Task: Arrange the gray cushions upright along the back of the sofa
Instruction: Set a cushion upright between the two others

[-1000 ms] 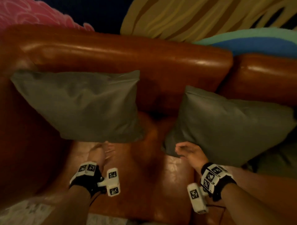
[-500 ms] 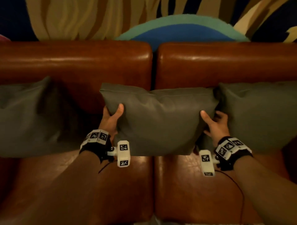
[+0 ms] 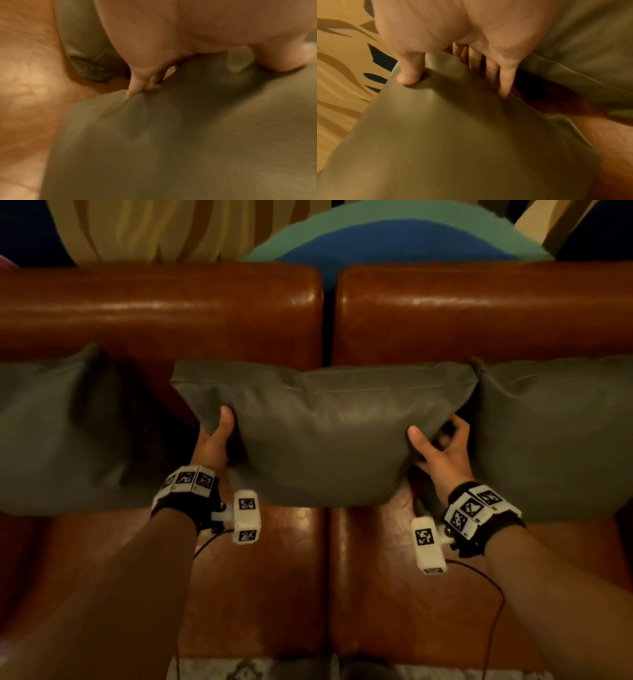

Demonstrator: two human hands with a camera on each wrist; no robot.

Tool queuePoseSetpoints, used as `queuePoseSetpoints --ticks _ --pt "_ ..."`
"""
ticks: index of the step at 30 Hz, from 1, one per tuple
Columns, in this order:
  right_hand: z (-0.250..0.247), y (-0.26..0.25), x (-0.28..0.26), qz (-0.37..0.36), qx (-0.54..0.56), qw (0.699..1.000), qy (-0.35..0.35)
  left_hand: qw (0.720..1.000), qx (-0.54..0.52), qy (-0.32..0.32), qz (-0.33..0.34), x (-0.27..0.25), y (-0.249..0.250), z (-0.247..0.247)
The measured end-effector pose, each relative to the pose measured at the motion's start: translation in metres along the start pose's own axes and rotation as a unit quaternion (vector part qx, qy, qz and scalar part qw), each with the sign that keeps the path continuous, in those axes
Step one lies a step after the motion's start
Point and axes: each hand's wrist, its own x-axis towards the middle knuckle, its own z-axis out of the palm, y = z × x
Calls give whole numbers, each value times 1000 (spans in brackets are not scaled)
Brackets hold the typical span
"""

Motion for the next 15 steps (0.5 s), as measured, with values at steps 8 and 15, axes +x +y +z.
queuePoseSetpoints --ticks 8,15 --pt "14 2 10 19 -22 1000 5 1000 -12 12 -9 4 3 -9" --pt "20 -8 23 31 -78 996 8 1000 3 20 -6 5 4 -5"
